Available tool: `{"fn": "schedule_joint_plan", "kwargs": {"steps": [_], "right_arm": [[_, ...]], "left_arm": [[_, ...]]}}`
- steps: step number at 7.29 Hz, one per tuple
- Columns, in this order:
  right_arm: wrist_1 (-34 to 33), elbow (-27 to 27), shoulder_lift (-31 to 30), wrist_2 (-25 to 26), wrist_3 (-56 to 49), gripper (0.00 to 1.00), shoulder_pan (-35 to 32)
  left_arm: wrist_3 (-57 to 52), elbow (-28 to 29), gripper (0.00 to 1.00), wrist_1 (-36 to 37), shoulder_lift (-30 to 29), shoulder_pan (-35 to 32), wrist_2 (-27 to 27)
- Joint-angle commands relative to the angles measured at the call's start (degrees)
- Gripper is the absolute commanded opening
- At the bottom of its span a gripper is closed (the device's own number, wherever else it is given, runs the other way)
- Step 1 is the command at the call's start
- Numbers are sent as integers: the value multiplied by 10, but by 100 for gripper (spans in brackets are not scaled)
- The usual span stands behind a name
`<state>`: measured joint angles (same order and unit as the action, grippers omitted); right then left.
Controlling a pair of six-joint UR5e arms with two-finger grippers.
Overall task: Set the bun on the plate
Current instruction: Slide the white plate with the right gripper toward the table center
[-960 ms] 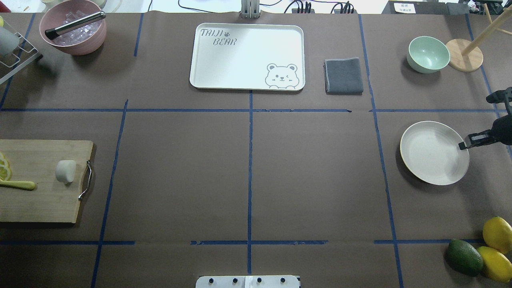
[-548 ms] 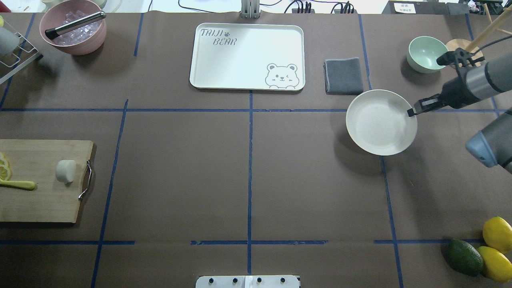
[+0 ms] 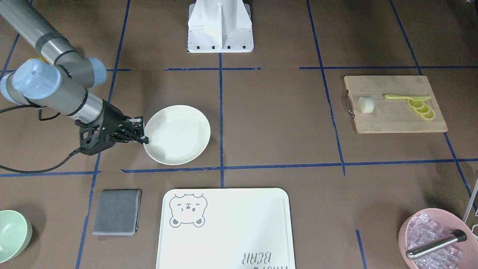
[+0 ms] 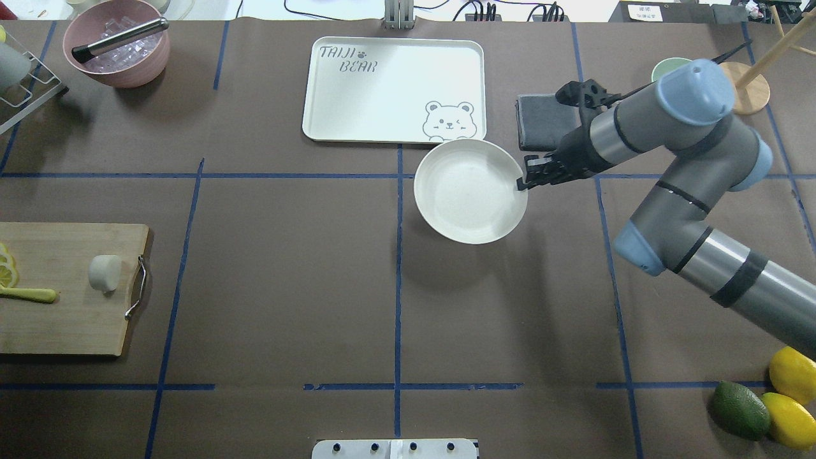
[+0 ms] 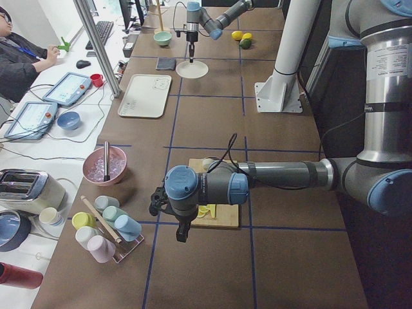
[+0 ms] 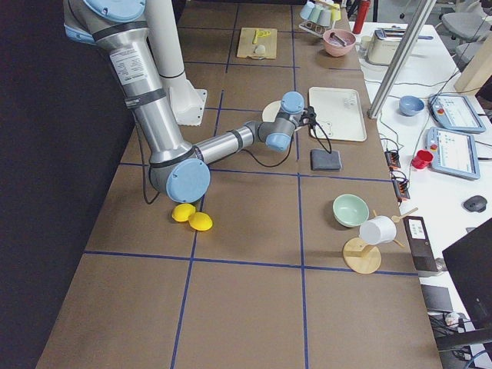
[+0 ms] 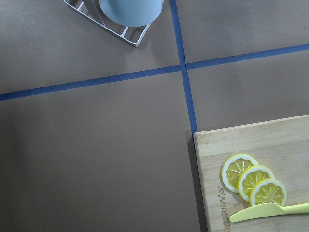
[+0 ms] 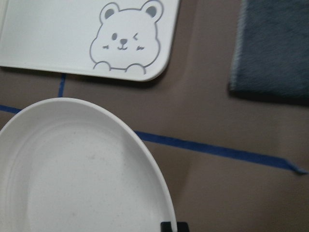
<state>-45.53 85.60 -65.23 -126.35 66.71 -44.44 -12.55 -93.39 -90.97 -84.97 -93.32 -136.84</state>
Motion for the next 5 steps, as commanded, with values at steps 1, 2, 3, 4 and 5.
{"fn": "schedule_joint_plan", "kwargs": {"steps": [1, 2, 3, 4, 5], "right_arm": [[-35, 1, 33, 116, 87, 0, 93], [-69, 2, 54, 121, 95, 0, 102], [-78, 3, 61, 131, 125, 0, 116], [-78, 3, 61, 140, 127, 0, 124], [-79, 3, 61, 141, 126, 8, 127]], "left_arm": [[1, 0, 100, 0, 1, 4, 0], [1, 0, 100, 0, 1, 6, 0], [1, 0, 100, 1, 1, 6, 0], [1, 0, 100, 0, 2, 6, 0], [1, 0, 100, 1, 2, 6, 0]]}}
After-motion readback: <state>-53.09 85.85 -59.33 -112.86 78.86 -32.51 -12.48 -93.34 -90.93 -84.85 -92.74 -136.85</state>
